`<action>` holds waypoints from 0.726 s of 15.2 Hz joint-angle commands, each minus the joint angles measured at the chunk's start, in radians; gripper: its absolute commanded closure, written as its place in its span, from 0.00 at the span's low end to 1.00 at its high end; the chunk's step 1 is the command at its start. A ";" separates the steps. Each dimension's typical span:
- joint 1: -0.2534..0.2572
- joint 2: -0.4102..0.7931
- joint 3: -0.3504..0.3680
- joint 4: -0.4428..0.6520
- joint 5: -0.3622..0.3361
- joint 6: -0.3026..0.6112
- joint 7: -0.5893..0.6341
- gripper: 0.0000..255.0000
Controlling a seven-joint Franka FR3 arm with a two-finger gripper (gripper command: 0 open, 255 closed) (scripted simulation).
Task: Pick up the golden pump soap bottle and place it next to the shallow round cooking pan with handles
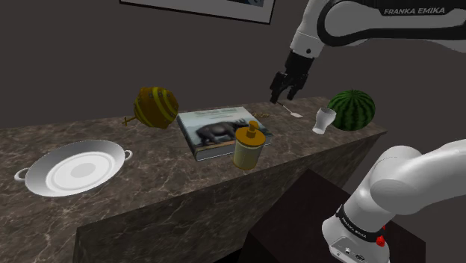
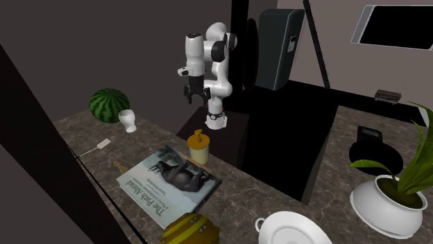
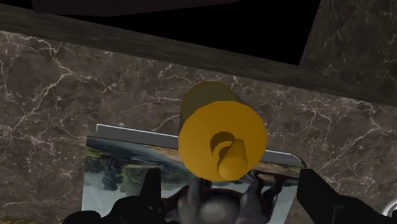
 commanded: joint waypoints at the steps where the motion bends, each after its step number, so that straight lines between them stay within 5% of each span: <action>1: 0.003 0.047 0.014 -0.017 -0.004 0.063 0.005 0.00; 11: 0.008 0.284 0.072 -0.069 -0.035 0.335 0.043 0.00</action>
